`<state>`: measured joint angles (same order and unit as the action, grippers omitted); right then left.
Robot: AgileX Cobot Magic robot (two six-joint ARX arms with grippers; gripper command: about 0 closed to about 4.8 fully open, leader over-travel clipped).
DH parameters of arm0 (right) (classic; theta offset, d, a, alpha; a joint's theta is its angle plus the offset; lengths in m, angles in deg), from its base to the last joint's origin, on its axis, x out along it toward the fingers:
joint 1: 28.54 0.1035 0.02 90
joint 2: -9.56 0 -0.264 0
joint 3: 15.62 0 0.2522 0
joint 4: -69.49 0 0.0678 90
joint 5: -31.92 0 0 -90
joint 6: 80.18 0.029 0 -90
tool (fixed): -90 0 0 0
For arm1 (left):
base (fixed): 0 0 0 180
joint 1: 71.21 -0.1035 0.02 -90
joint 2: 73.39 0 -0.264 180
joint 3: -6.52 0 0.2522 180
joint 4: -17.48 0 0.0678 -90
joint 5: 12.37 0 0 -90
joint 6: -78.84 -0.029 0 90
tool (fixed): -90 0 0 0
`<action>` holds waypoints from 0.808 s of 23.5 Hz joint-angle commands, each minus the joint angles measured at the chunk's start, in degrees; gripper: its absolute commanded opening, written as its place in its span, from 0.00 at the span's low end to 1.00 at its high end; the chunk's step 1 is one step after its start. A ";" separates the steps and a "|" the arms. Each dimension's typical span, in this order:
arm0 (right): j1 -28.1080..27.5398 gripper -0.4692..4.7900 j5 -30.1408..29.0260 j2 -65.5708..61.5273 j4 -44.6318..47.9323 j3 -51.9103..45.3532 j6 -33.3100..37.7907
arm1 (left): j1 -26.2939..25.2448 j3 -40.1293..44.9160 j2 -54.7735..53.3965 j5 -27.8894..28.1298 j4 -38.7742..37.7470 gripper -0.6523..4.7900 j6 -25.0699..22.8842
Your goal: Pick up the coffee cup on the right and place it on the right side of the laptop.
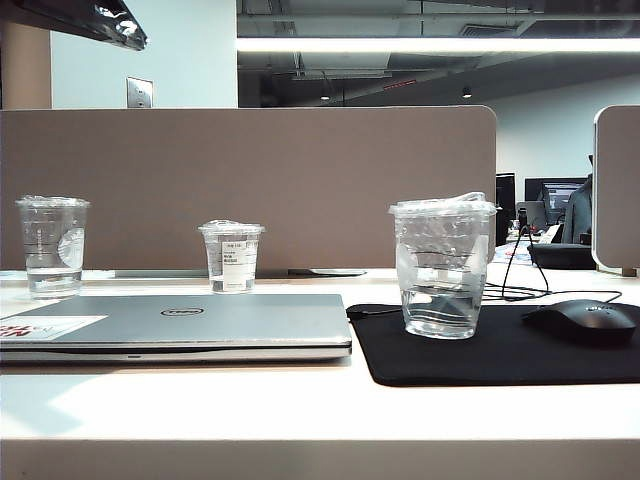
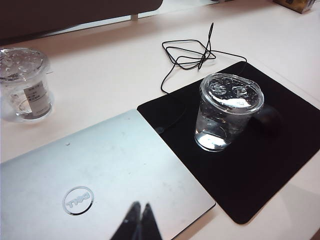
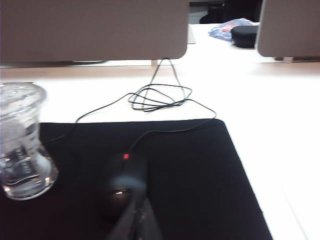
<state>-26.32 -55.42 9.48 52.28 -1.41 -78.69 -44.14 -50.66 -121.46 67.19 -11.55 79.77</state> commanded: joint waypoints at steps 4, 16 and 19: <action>-0.96 0.08 -1.29 0.13 1.11 -0.26 -0.22 | 0.07 -0.31 0.09 -0.28 0.74 0.11 -0.09; -0.98 0.08 -1.31 0.13 0.17 -0.26 -0.22 | 0.07 -0.28 0.09 -0.28 0.74 0.11 -0.09; -0.98 0.08 -1.31 0.13 0.20 -0.26 -0.22 | 0.07 -0.28 0.11 0.83 0.72 0.11 -0.07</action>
<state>-27.30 -56.67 9.48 51.52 -1.43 -78.71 -44.14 -50.66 -121.46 67.22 -11.55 79.77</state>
